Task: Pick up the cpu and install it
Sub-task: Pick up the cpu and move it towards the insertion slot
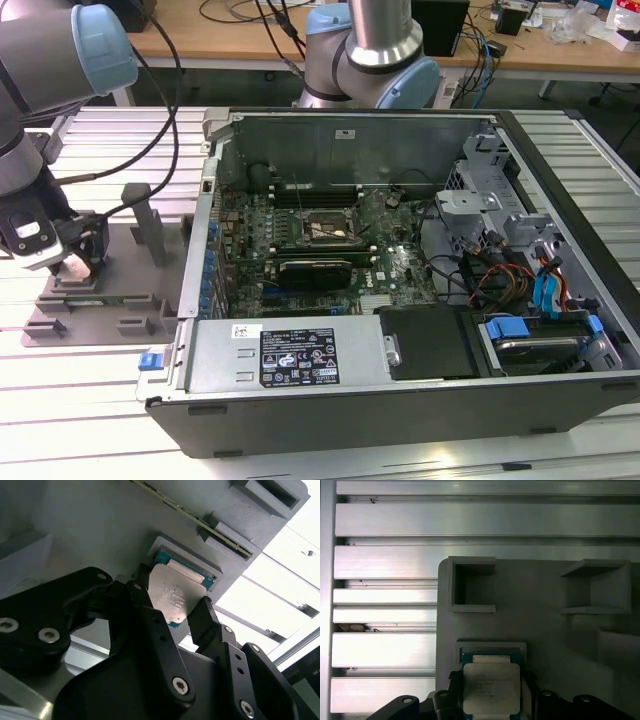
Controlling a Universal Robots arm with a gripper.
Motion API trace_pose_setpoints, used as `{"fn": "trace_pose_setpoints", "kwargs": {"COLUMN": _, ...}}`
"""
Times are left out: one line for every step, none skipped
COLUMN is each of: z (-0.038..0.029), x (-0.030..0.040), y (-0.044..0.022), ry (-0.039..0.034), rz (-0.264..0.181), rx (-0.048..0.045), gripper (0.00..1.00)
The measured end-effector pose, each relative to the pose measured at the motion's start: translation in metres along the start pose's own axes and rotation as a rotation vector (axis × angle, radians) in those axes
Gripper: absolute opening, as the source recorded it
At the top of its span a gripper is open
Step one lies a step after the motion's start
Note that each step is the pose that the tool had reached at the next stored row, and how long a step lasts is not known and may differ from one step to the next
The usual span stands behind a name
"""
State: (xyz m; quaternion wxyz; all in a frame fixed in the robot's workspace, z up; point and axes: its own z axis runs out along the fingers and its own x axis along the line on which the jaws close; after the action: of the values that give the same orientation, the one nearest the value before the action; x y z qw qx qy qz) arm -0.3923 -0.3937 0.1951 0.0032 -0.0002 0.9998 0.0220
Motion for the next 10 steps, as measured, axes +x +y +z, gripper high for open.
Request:
{"fn": "trace_pose_setpoints", "kwargs": {"z": 0.0000, "x": 0.0000, "y": 0.0000, "ry": 0.0001, "rz": 0.000, "rx": 0.0000, "gripper": 0.55}}
{"fn": "trace_pose_setpoints", "kwargs": {"z": -0.0001, "x": 0.0000, "y": 0.0000, "ry": 0.0001, "rz": 0.000, "rx": 0.0000, "gripper": 0.55}}
{"fn": "trace_pose_setpoints", "kwargs": {"z": -0.0009, "x": 0.0000, "y": 0.0000, "ry": 0.0004, "rz": 0.000, "rx": 0.0002, "gripper": 0.55}}
{"fn": "trace_pose_setpoints", "kwargs": {"z": -0.0019, "x": 0.0000, "y": 0.0001, "ry": 0.0003, "rz": 0.000, "rx": 0.0001, "gripper": 0.55}}
{"fn": "trace_pose_setpoints", "kwargs": {"z": -0.0044, "x": 0.0000, "y": 0.0002, "ry": 0.0001, "rz": 0.000, "rx": 0.0000, "gripper": 0.55}}
{"fn": "trace_pose_setpoints", "kwargs": {"z": -0.0102, "x": -0.0001, "y": 0.0005, "ry": 0.0000, "rz": 0.000, "rx": 0.0000, "gripper": 0.55}}
{"fn": "trace_pose_setpoints", "kwargs": {"z": -0.0130, "x": -0.0001, "y": 0.0006, "ry": 0.0000, "rz": 0.000, "rx": 0.0000, "gripper": 0.55}}
{"fn": "trace_pose_setpoints", "kwargs": {"z": -0.0177, "x": -0.0001, "y": 0.0008, "ry": 0.0000, "rz": 0.000, "rx": 0.0000, "gripper": 0.55}}
{"fn": "trace_pose_setpoints", "kwargs": {"z": -0.0195, "x": -0.0002, "y": 0.0009, "ry": 0.0001, "rz": 0.000, "rx": 0.0000, "gripper": 0.55}}
{"fn": "trace_pose_setpoints", "kwargs": {"z": -0.0213, "x": -0.0002, "y": 0.0009, "ry": 0.0000, "rz": 0.000, "rx": -0.0001, "gripper": 0.55}}
